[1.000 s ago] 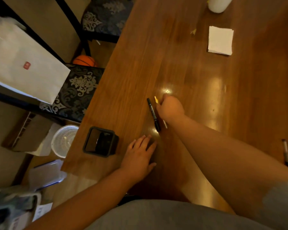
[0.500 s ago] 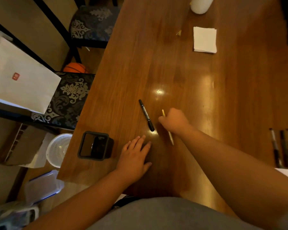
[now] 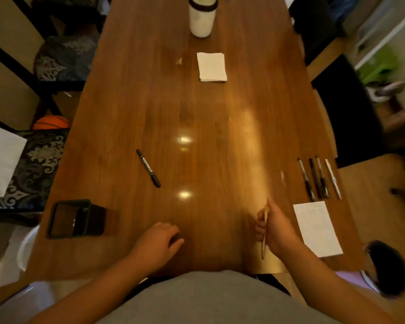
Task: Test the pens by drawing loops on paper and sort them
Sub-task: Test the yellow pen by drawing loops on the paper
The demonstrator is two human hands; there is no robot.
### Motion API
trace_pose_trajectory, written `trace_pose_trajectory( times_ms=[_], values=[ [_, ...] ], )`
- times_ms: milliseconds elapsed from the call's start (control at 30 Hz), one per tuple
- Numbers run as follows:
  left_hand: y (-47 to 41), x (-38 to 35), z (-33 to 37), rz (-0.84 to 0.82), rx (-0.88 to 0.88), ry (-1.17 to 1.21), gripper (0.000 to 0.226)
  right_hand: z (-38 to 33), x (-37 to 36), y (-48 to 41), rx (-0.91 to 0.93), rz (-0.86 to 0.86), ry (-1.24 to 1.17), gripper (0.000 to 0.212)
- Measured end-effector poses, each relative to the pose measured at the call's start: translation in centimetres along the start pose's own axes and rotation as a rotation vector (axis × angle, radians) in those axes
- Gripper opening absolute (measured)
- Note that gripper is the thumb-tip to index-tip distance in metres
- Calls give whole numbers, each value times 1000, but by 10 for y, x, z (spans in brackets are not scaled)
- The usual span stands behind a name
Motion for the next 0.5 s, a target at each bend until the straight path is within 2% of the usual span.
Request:
trace_pose_trajectory(
  times_ms=[167,500],
  values=[
    [-13,-19,42,-25,23,-2,27,-17,62,-19,8,21,-110,60],
    [-62,-77,185,86,125,78,29,-66,171,-56,41,-121,-17,61]
  ],
)
Point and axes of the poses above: each hand's wrist, its own y-axis away from the middle knuckle, its own x-axis out of the back of the hand, z = x × y, the point moved 2 cm from there along -y, towards the middle knuckle, and after that the axes turned 2 degrees about -y, right-handed, at the moved point
